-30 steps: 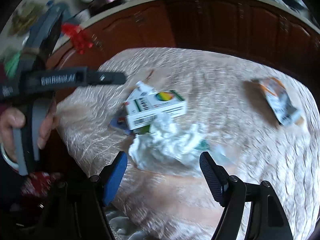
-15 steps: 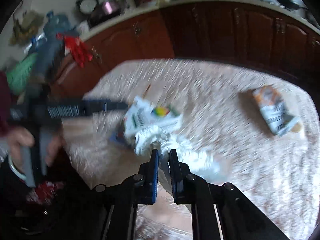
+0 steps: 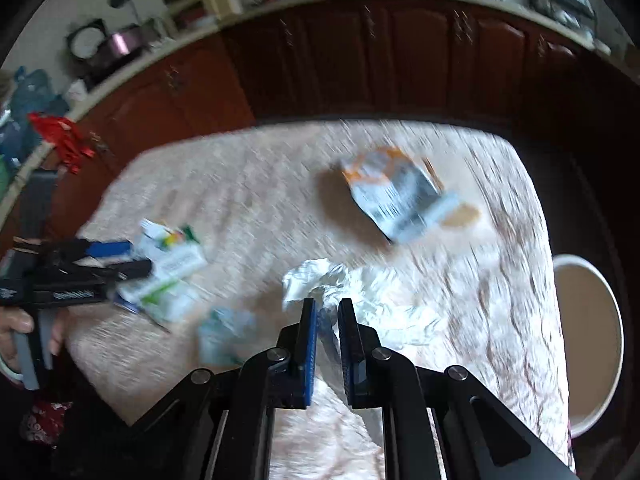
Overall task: Collect trash
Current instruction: 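Grasp the rainbow medicine box with the left tool while the right tool grasps the white tissue, then carry the medicine box and tissue over the white bucket with both tools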
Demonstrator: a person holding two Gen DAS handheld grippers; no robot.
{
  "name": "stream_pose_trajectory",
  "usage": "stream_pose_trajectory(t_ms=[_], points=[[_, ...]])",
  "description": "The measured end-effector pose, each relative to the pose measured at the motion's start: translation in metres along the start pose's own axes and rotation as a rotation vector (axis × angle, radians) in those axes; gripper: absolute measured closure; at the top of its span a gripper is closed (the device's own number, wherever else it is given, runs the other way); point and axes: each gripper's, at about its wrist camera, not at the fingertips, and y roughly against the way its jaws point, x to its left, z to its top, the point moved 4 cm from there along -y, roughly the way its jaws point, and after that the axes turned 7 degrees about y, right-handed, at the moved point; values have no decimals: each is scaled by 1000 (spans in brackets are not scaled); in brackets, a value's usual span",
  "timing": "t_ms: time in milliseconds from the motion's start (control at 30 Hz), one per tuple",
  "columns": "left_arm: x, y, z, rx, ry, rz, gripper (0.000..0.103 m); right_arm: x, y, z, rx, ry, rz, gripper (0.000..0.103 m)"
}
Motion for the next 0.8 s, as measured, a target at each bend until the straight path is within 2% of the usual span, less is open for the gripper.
stream_pose_trajectory(t_ms=[33, 67, 100, 267, 333, 467, 500, 567, 633, 800], points=[[-1, -3, 2, 2, -9, 10, 35, -2, -5, -3, 23, 3, -23, 77], [-2, -6, 3, 5, -22, 24, 35, -5, -9, -5, 35, 4, -40, 57], [-3, -9, 5, 9, -32, 30, 35, -7, -9, -8, 31, 3, -39, 53], [-8, -21, 7, 31, -55, 18, 36, -4, -9, -11, 28, -6, 28, 53], [-7, -24, 6, 36, -46, 8, 43, 1, -13, -11, 39, 16, 43, 53], [-6, -19, 6, 18, -33, -10, 50, 6, -27, -18, 74, 31, 44, 54], [-5, -15, 6, 7, -30, -12, 51, 5, -29, -20, 78, 26, 52, 58], [-6, -3, 7, -19, -22, -20, 52, 7, -30, -23, 70, 26, 92, 81], [-7, 8, 9, -42, -17, -30, 53, 10, -22, -23, 42, 17, 132, 84], [-21, 41, 20, -124, -23, -57, 54, 7, 13, -8, -75, 1, 131, 84]])
